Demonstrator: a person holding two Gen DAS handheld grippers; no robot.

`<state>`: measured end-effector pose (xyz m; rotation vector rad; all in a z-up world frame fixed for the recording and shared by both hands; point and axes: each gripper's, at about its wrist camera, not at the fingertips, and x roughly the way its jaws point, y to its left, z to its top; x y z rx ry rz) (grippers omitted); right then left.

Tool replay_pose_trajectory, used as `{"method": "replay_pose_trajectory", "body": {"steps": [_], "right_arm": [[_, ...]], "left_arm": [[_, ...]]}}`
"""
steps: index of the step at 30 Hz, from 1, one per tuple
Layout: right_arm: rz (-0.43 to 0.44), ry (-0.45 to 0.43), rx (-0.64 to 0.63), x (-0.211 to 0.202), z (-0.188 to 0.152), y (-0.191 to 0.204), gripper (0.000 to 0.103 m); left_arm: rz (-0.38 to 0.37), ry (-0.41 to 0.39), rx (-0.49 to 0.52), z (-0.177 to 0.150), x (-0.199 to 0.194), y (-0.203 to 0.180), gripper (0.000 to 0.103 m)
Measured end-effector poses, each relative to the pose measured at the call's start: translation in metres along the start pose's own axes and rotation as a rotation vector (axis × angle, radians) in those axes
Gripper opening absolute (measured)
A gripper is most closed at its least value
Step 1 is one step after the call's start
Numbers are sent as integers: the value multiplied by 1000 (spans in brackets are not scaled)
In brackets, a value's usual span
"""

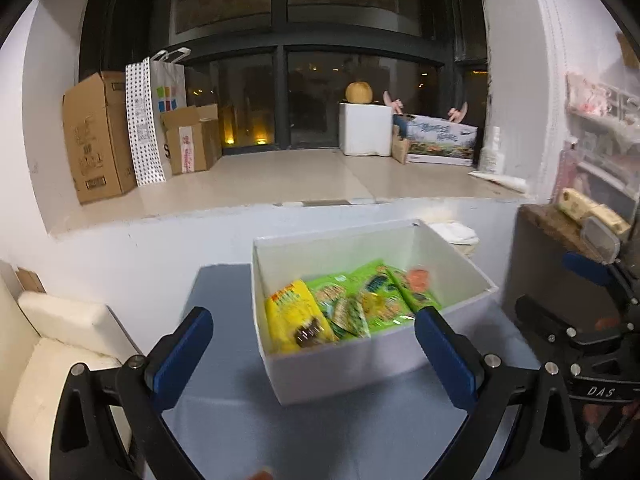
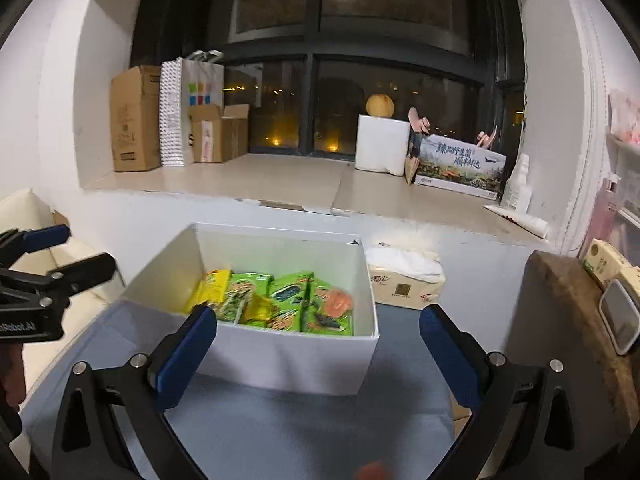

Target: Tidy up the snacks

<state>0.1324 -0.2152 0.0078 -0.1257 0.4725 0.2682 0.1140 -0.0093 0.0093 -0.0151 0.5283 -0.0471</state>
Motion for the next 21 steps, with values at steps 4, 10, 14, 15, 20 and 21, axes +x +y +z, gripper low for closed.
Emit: {"method": "replay_pose_trajectory", "body": {"steps": [4, 10, 14, 15, 20, 21], "right_arm": [[62, 9, 60, -24, -6, -2, 103], [118, 58, 181, -50, -32, -5, 103], [108, 101, 207, -65, -55, 0, 103], [114, 115, 200, -68, -59, 3, 103], [148, 108, 168, -80, -61, 15, 103], [136, 103, 152, -83, -59, 19, 103]], "left_arm": [[-26, 11, -35, -7, -27, -3, 103], [-35, 48, -31, -29, -54, -8, 103], [-30, 66, -34, -46, -69, -10, 103], [-34, 78, -38, -51, -73, -9, 103], [-53, 97, -44, -65, -87, -9, 103], [-48, 96, -41, -66, -87, -9, 103]]}}
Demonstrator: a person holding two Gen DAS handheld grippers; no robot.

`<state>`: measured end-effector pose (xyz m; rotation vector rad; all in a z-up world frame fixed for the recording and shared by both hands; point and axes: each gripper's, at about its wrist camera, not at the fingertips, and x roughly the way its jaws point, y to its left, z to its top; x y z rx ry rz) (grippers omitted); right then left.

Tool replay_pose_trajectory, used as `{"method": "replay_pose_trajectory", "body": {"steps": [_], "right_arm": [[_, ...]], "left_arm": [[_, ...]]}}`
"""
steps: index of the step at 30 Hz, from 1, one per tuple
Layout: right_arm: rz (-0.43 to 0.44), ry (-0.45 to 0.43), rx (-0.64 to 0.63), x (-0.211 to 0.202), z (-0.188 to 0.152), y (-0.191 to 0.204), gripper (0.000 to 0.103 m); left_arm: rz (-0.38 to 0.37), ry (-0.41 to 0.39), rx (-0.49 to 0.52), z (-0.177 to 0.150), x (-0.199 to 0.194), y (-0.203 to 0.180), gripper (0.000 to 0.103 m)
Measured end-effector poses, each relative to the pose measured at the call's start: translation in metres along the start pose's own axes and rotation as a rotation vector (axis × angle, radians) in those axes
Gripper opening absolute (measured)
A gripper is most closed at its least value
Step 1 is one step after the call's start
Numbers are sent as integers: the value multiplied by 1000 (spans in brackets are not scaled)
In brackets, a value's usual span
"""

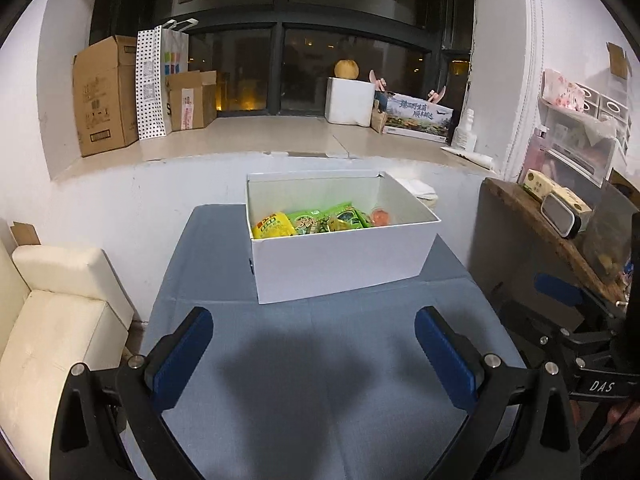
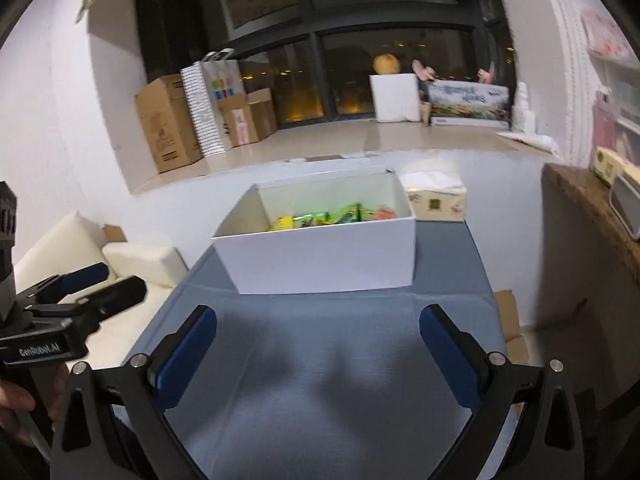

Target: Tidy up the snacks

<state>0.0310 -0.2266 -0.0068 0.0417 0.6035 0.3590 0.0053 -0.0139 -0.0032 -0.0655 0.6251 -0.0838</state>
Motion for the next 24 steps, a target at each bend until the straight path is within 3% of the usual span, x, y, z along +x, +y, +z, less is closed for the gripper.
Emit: {"method": "replay_pose_trajectory", "body": {"steps": [24], "right_arm": [[-5, 4, -21, -1, 1, 6, 103]], "left_arm": [[1, 20, -7, 1, 9, 2, 103]]}}
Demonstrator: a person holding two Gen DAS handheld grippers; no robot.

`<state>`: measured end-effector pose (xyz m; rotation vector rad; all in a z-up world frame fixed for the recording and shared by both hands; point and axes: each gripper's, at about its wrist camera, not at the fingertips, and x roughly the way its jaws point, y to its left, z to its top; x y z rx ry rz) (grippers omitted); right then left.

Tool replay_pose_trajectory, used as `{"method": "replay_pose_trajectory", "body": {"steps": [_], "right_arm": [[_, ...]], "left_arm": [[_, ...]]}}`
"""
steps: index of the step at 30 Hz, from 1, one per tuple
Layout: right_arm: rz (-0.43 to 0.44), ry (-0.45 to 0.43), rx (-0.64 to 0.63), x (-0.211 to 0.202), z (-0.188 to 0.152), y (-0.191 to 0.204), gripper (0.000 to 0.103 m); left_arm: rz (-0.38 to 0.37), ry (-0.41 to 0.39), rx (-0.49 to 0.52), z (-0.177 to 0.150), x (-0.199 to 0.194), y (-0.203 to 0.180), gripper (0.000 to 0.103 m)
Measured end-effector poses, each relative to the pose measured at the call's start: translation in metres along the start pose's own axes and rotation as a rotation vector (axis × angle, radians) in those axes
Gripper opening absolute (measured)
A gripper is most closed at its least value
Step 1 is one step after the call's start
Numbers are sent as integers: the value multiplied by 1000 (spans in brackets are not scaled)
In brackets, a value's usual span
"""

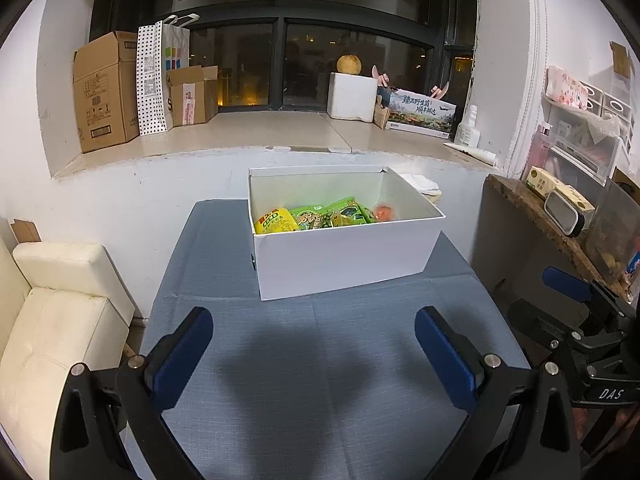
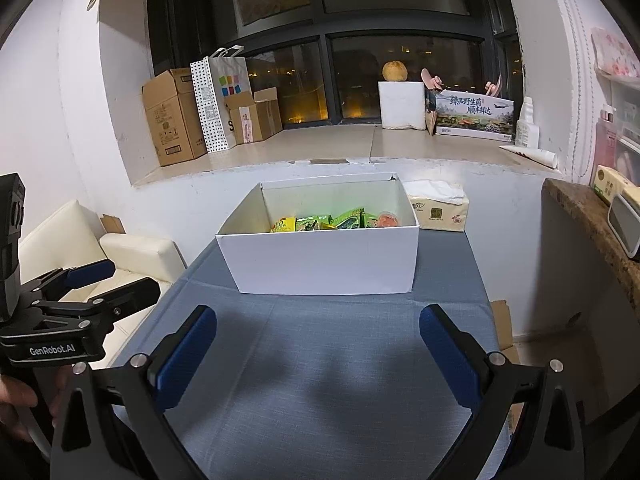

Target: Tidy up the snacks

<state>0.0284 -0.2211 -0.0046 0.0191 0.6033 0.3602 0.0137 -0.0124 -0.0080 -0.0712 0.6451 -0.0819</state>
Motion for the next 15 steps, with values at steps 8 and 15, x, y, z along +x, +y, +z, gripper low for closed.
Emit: {"method": "replay_pose_trajectory", "body": {"steps": [8, 15], "right_arm": [[7, -1, -3, 0, 1, 0, 103], [8, -3, -3, 0, 1, 0, 103]], "left_arm": [[-2, 1, 1, -1, 1, -1, 103], [-1, 2, 1, 0, 2, -1, 103]]}}
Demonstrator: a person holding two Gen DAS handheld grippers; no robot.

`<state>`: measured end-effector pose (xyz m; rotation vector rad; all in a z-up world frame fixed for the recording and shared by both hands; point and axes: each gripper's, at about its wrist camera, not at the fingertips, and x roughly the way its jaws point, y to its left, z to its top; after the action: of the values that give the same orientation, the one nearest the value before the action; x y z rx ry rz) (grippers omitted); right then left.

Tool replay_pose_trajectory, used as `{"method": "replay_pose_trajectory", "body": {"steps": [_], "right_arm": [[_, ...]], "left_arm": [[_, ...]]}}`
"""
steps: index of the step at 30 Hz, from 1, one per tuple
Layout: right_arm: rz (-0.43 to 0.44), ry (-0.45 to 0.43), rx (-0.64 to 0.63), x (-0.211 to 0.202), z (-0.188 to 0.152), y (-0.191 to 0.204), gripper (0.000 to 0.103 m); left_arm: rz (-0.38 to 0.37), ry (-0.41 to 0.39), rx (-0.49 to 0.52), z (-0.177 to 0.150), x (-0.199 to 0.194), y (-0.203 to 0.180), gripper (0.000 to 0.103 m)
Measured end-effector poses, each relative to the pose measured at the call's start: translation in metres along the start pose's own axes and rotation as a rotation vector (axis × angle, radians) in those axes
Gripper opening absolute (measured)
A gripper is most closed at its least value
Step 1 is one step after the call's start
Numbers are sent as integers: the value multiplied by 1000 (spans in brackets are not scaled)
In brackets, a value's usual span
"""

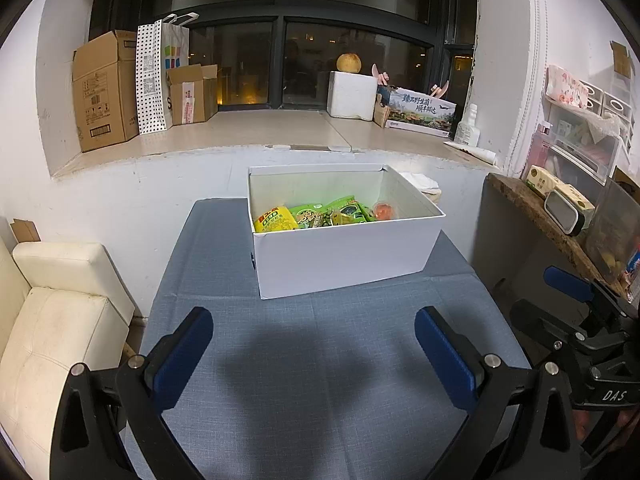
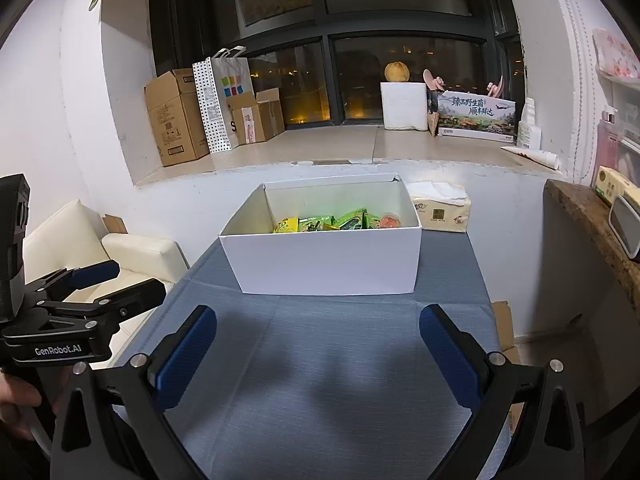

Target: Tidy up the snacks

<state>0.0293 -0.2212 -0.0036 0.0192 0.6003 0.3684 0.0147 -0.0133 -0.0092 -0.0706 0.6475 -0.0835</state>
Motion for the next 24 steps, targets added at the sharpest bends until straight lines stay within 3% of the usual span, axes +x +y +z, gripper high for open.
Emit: {"method": "replay_pose_trajectory", "body": {"steps": [24], "right_arm": [[6, 3, -6, -1, -2, 1, 103]], "left_arm": [[1, 7, 0, -2, 0, 1, 103]]}}
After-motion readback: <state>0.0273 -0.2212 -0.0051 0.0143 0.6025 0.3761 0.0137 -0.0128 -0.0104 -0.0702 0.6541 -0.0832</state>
